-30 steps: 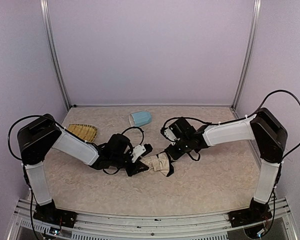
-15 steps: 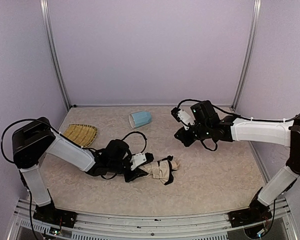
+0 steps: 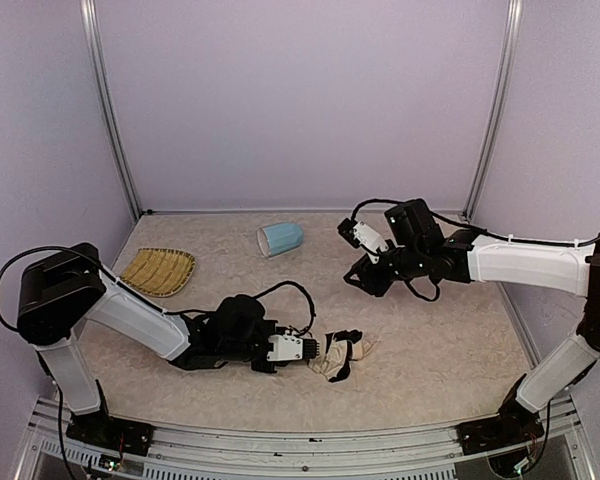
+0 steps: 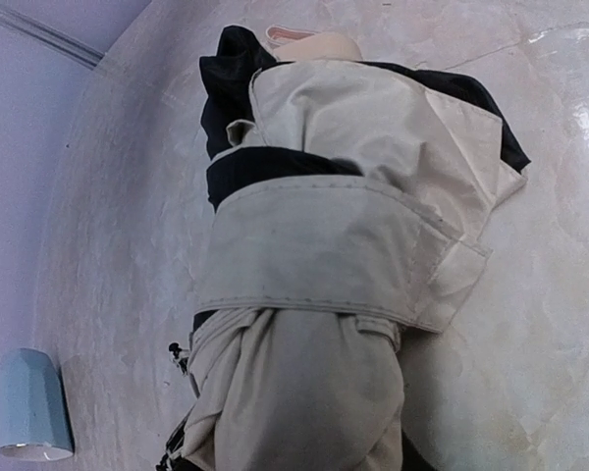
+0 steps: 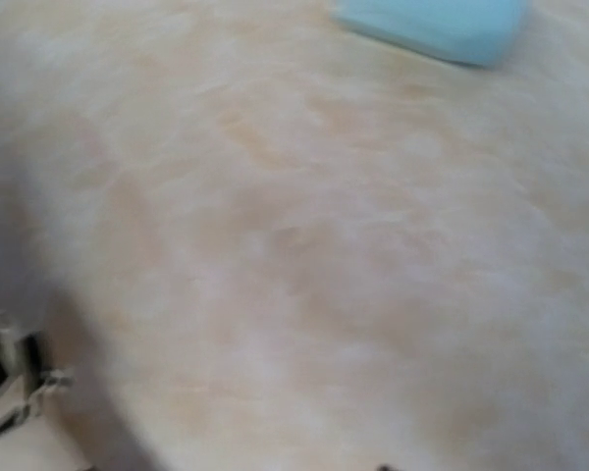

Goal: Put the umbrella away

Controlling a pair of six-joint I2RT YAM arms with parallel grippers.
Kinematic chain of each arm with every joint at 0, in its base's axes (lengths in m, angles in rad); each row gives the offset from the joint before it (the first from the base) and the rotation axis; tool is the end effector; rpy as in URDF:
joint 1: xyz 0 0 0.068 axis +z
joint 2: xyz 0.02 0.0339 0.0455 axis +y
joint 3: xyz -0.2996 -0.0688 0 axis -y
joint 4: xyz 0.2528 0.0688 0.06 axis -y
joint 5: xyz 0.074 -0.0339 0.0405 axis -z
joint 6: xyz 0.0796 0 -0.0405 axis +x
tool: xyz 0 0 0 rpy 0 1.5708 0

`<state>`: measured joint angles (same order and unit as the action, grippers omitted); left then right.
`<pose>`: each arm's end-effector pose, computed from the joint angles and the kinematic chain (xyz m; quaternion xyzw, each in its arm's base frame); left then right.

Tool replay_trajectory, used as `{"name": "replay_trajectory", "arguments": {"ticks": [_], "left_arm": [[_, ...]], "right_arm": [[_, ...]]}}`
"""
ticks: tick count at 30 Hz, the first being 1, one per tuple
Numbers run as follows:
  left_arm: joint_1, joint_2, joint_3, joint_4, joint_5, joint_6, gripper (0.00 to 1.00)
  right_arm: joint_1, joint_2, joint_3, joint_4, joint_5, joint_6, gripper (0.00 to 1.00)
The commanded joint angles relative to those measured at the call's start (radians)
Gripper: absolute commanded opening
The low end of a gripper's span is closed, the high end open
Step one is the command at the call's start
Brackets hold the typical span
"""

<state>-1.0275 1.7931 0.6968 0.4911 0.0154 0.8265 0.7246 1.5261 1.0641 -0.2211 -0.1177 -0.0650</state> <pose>0.1960 -0.3270 0.1209 0.7105 0.5288 -0.0534 0.4612 0.2771 0.2578 0.2572 -0.3701 0.8225 0.1891 0.3884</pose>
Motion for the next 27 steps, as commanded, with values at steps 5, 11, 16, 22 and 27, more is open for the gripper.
{"name": "replay_trajectory", "arguments": {"ticks": [5,11,16,22,27], "left_arm": [[-0.011,-0.014,-0.030,0.076,-0.058,0.045,0.97],[-0.009,-0.094,-0.068,0.051,-0.042,-0.006,0.99],[-0.003,-0.247,-0.133,-0.005,0.073,-0.134,0.99],[0.099,-0.410,-0.232,0.118,0.020,-0.445,0.99],[0.230,-0.434,-0.226,0.128,-0.204,-0.738,0.99]], "right_arm": [[0.034,0.047,0.000,-0.057,-0.263,-0.114,0.54],[0.058,0.115,0.043,-0.088,-0.269,-0.165,0.60],[0.102,0.202,0.110,-0.129,-0.259,-0.217,0.60],[0.124,0.258,0.158,-0.145,-0.270,-0.227,0.58],[0.068,0.166,0.127,-0.019,-0.255,-0.132,0.60]]}}
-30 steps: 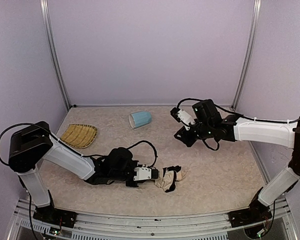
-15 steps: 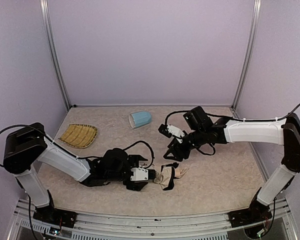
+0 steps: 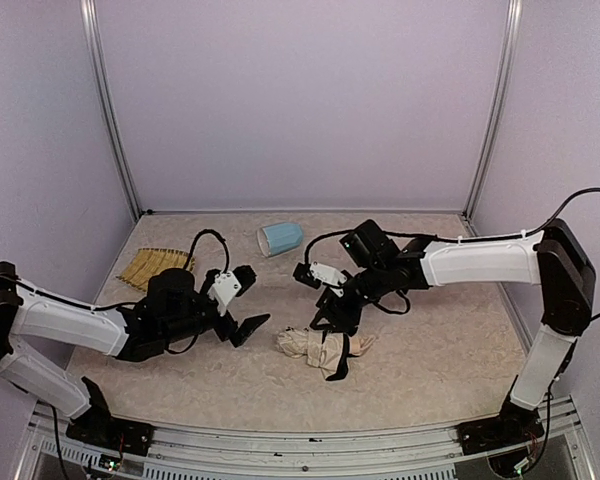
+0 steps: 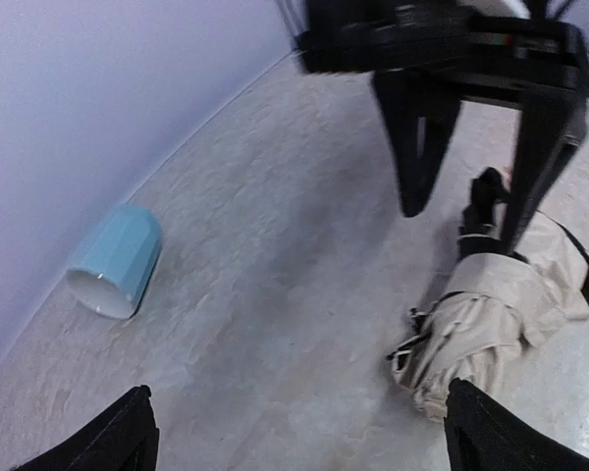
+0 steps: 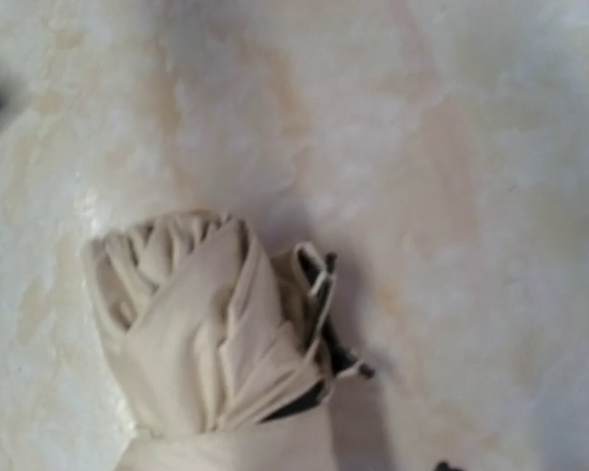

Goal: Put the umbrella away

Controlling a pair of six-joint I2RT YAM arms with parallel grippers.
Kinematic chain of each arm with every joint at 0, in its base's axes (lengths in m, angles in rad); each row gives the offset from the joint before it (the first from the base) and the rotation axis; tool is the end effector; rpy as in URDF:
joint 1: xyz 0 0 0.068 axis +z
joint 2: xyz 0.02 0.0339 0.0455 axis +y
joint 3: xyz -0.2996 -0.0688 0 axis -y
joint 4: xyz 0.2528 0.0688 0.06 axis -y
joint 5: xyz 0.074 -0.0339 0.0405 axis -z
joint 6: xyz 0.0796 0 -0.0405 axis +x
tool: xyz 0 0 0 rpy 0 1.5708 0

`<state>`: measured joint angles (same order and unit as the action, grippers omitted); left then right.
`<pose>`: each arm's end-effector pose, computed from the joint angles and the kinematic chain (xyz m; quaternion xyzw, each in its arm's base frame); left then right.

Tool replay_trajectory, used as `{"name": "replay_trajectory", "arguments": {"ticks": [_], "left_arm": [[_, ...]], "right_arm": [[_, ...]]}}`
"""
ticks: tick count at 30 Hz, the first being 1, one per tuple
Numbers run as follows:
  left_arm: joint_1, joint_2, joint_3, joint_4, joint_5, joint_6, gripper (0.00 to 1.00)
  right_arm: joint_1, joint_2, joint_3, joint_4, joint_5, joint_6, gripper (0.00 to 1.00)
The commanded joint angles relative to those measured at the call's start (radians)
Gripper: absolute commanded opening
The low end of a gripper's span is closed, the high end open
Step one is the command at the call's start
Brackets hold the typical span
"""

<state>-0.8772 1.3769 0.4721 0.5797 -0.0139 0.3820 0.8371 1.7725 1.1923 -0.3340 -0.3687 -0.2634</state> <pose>0.1998 -0.2386 0.1967 0.4750 0.6589 -0.1375 0.5669 0.2565 0.3273 0.2012 -0.5370 0.7623 0.2561 0.2549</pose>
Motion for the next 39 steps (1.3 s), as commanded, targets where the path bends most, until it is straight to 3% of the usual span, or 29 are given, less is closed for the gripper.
{"name": "replay_trajectory", "arguments": {"ticks": [1,4,9,14,16,18,19,21,25,28,31,35,39], "left_arm": [[0.109,-0.016,0.004,0.032,-0.225,-0.342,0.99],[0.202,-0.012,0.015,0.003,-0.342,-0.460,0.99],[0.390,-0.034,0.002,-0.102,-0.487,-0.684,0.99],[0.530,-0.117,-0.102,-0.055,-0.488,-0.846,0.99],[0.556,-0.147,-0.132,-0.037,-0.479,-0.875,0.99],[0.570,-0.165,-0.150,-0.022,-0.459,-0.879,0.99],[0.572,-0.169,-0.153,-0.018,-0.450,-0.875,0.99],[0.573,-0.168,-0.152,-0.013,-0.431,-0.865,0.99],[0.571,-0.162,-0.130,-0.031,-0.392,-0.837,0.99],[0.565,-0.181,-0.125,-0.033,-0.362,-0.811,0.99],[0.559,-0.206,-0.134,-0.025,-0.325,-0.786,0.99],[0.549,-0.235,-0.151,-0.006,-0.283,-0.757,0.99],[0.547,-0.257,-0.168,0.014,-0.254,-0.755,0.99]], "right_arm": [[-0.071,-0.107,-0.019,0.134,-0.005,0.099,0.60],[-0.179,-0.200,-0.102,0.272,0.043,0.218,0.60],[-0.400,-0.393,-0.292,0.382,0.309,0.427,0.62],[-0.682,-0.616,-0.539,0.498,0.387,0.587,0.64],[-0.740,-0.690,-0.611,0.548,0.334,0.577,0.65],[-0.743,-0.734,-0.654,0.614,0.159,0.506,0.64],[-0.735,-0.735,-0.663,0.640,0.013,0.481,0.64],[-0.662,-0.695,-0.633,0.614,-0.128,0.405,0.64],[-0.362,-0.501,-0.465,0.389,-0.166,0.181,0.64],[-0.160,-0.315,-0.305,0.215,-0.089,0.038,0.69],[-0.036,-0.145,-0.148,0.042,0.021,-0.082,0.76],[0.030,0.034,-0.002,-0.102,0.124,-0.143,0.79],[0.052,0.149,0.096,-0.205,0.043,-0.180,0.78]]}}
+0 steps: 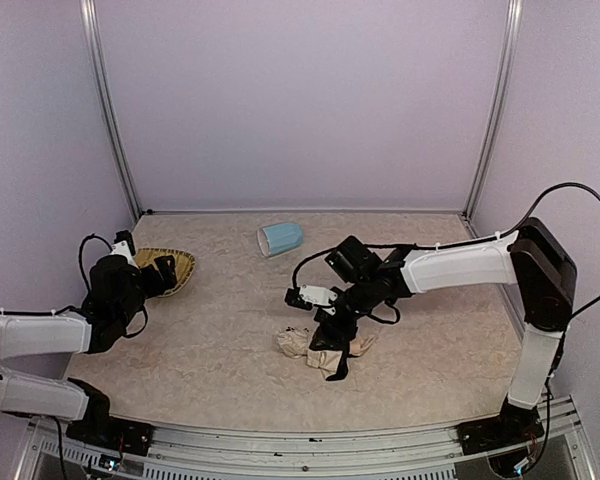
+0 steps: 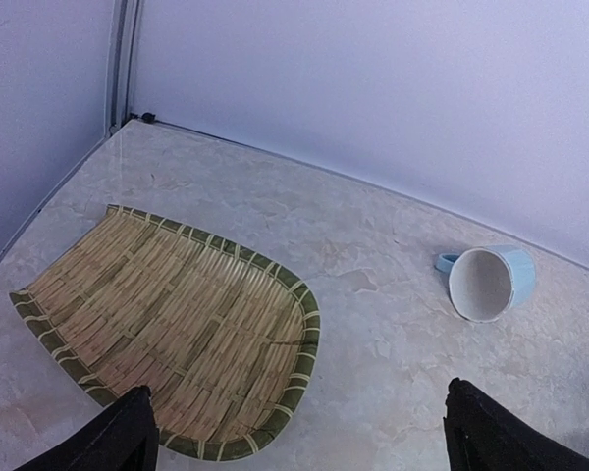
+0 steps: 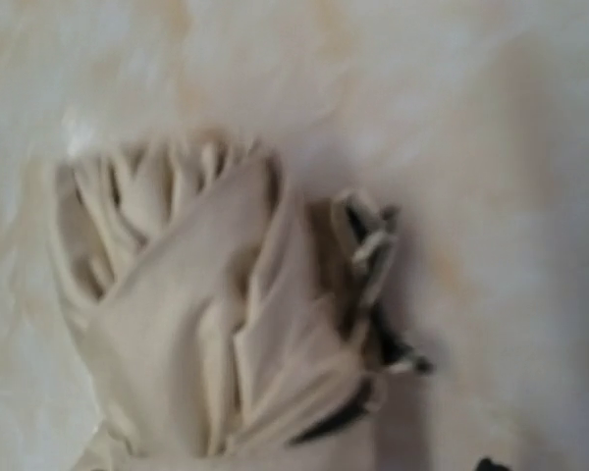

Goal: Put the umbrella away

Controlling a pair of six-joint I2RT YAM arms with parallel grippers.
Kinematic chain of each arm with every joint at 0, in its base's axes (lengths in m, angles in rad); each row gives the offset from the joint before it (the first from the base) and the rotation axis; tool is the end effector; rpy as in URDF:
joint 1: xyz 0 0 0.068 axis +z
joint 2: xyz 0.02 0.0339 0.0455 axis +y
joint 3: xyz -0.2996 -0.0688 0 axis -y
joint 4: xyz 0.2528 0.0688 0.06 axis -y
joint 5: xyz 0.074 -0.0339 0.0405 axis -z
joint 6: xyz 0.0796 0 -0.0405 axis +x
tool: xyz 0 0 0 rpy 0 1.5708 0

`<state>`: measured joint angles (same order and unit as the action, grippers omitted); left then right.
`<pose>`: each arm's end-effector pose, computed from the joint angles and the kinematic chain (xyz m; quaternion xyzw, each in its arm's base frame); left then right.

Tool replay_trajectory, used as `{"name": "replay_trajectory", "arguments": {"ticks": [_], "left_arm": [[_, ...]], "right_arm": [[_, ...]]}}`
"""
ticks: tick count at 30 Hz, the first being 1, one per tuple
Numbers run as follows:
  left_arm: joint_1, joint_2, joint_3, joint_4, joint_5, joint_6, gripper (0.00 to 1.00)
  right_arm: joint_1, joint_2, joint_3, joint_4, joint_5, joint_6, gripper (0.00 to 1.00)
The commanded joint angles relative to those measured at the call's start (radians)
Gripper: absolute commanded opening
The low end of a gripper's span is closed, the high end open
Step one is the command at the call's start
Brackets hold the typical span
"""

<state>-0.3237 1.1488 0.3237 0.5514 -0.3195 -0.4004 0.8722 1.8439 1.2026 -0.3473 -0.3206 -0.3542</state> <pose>0.2515 -0.0580 0.2014 -0.1262 0.7826 -0.0927 0.6026 0.2519 0.3389 0.1739 -0.5817 0.7470 0.2204 0.2347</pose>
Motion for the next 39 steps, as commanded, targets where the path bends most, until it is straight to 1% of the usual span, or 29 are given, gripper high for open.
{"name": "replay_trajectory", "arguments": {"ticks": [1,2,4,6,8,10,11,15,17,20,22,23,25,28,29,30,32,34,35,37,39], "left_arm": [[-0.006,-0.030,-0.023,0.046,0.056,0.049,0.99],[-0.007,-0.032,-0.024,0.050,0.063,0.054,0.99],[-0.008,-0.031,-0.026,0.056,0.074,0.060,0.99],[-0.008,-0.026,-0.025,0.065,0.083,0.066,0.99],[-0.009,-0.018,-0.022,0.065,0.094,0.073,0.99],[-0.010,-0.014,-0.018,0.065,0.100,0.079,0.99],[-0.011,-0.012,-0.017,0.067,0.101,0.078,0.99],[-0.011,-0.011,-0.017,0.072,0.100,0.081,0.99],[-0.011,-0.009,-0.017,0.077,0.102,0.084,0.99],[-0.012,-0.010,-0.015,0.081,0.108,0.090,0.99],[-0.014,-0.013,-0.012,0.082,0.109,0.095,0.99],[-0.014,-0.014,-0.012,0.082,0.109,0.097,0.99],[-0.015,-0.022,-0.012,0.082,0.106,0.101,0.99],[-0.017,-0.034,-0.016,0.082,0.100,0.103,0.99],[-0.017,-0.038,-0.019,0.083,0.099,0.104,0.99],[-0.017,-0.043,-0.022,0.086,0.100,0.103,0.99],[-0.017,-0.046,-0.024,0.088,0.102,0.105,0.99],[-0.018,-0.047,-0.025,0.088,0.105,0.108,0.99],[-0.018,-0.047,-0.025,0.088,0.105,0.109,0.99],[-0.018,-0.044,-0.023,0.090,0.105,0.110,0.99],[-0.018,-0.041,-0.020,0.090,0.109,0.112,0.99]], "right_arm": [[0.027,0.100,0.100,-0.214,0.006,-0.095,0.77],[0.035,0.125,0.110,-0.231,0.020,-0.100,0.75],[0.042,0.161,0.126,-0.243,0.057,-0.091,0.66],[0.041,0.180,0.138,-0.246,0.089,-0.072,0.49],[0.041,0.169,0.140,-0.233,0.112,-0.064,0.35],[0.041,0.139,0.136,-0.210,0.135,-0.060,0.23],[0.037,0.123,0.136,-0.190,0.152,-0.057,0.20],[-0.011,0.036,0.132,-0.092,0.259,-0.023,0.11],[-0.050,-0.010,0.131,-0.006,0.429,0.005,0.11],[-0.092,-0.065,0.133,0.158,0.754,0.007,0.11],[-0.093,-0.091,0.115,0.311,0.950,-0.082,0.09],[-0.091,-0.103,0.089,0.417,1.030,-0.133,0.07],[-0.081,-0.112,0.015,0.628,1.124,-0.255,0.00],[-0.051,-0.059,-0.092,0.899,1.239,-0.406,0.00],[-0.033,-0.030,-0.111,0.927,1.259,-0.432,0.00],[-0.014,-0.002,-0.124,0.925,1.270,-0.437,0.00],[0.033,0.057,-0.134,0.846,1.277,-0.386,0.00],[0.081,0.097,-0.123,0.666,1.244,-0.243,0.00],[0.104,0.107,-0.112,0.560,1.176,-0.115,0.00],[0.145,0.107,-0.096,0.393,1.031,0.041,0.00],[0.179,0.091,-0.103,0.308,0.890,0.107,0.00]]}}
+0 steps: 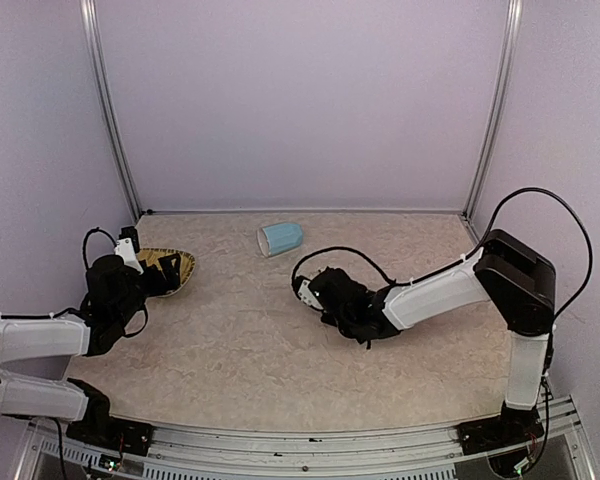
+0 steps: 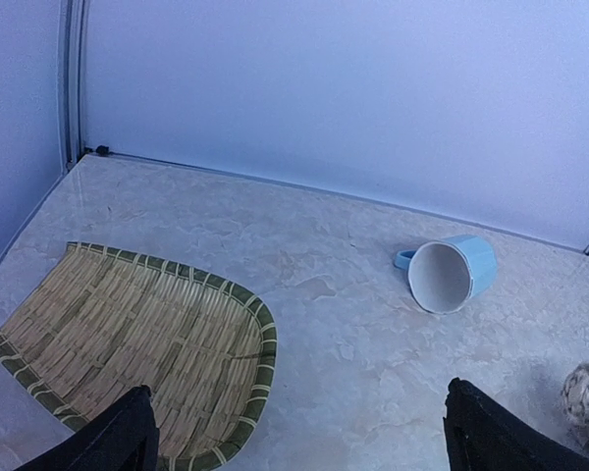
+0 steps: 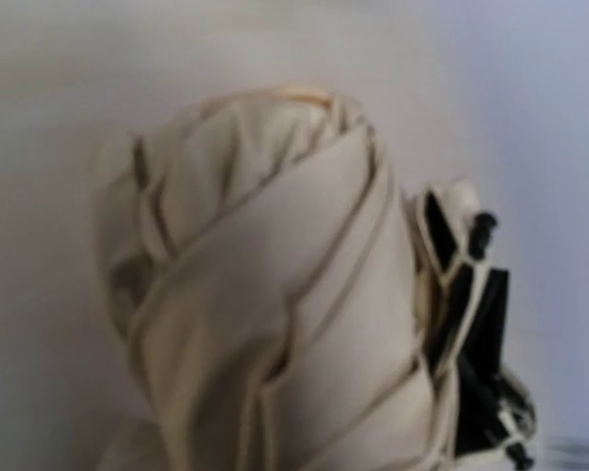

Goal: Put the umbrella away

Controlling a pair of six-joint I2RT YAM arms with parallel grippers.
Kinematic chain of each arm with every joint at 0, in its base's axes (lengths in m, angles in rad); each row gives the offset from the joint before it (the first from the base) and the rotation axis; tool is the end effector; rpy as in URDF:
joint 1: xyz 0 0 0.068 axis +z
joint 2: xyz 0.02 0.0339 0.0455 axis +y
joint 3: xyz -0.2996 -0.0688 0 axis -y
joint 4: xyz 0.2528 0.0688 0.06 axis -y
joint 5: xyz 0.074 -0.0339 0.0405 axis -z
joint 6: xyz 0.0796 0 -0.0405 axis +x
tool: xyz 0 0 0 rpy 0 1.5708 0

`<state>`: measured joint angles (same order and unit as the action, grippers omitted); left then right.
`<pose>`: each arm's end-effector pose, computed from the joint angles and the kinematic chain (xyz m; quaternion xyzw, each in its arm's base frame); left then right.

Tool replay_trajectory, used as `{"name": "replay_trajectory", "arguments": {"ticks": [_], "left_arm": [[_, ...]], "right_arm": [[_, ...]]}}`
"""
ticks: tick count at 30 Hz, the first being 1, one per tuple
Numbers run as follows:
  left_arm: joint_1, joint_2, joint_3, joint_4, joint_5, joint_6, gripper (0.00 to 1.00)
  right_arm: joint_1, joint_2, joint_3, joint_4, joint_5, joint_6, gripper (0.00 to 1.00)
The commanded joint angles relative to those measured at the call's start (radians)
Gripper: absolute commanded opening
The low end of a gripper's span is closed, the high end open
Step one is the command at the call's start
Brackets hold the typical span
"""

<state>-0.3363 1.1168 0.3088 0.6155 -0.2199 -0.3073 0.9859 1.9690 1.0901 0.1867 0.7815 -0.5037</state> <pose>0.2469 -0.0679 0.2124 -0.0586 0.7681 -0.1196 0.6264 0.2920 0.3393 0.1500 -0.4481 0.7251 -0.2409 0.4642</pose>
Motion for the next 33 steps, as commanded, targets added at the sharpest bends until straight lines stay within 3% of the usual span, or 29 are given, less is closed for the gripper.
{"name": "replay_trajectory", "arguments": {"ticks": [1,5,11,15,20,25,27,28,33], "left_arm": [[-0.007,-0.007,-0.004,0.026,0.009,0.021,0.99],[-0.007,-0.004,0.000,0.026,0.005,0.021,0.99],[-0.007,-0.004,0.000,0.026,0.002,0.022,0.99],[-0.007,-0.005,-0.002,0.026,0.004,0.021,0.99],[-0.007,-0.012,-0.005,0.027,0.008,0.023,0.99],[-0.007,-0.017,-0.007,0.027,0.018,0.028,0.99],[-0.007,-0.018,-0.008,0.027,0.022,0.030,0.99],[-0.007,-0.019,-0.008,0.028,0.025,0.032,0.99],[-0.008,-0.019,-0.002,0.026,0.027,0.040,0.99]], "right_arm": [[0.077,-0.041,0.007,-0.260,-0.260,0.290,0.00],[0.080,-0.065,-0.006,-0.389,-0.575,0.364,0.00],[0.070,-0.034,-0.004,-0.537,-0.902,0.340,0.00],[0.068,-0.018,0.010,-0.575,-0.969,0.314,0.01],[0.058,-0.026,0.041,-0.582,-0.897,0.299,0.40],[0.056,-0.066,0.106,-0.605,-0.885,0.284,0.68],[0.055,-0.099,0.126,-0.606,-0.894,0.277,0.92],[0.054,-0.123,0.132,-0.600,-0.904,0.272,0.99],[0.000,-0.272,0.132,-0.535,-1.033,0.264,1.00]]}}
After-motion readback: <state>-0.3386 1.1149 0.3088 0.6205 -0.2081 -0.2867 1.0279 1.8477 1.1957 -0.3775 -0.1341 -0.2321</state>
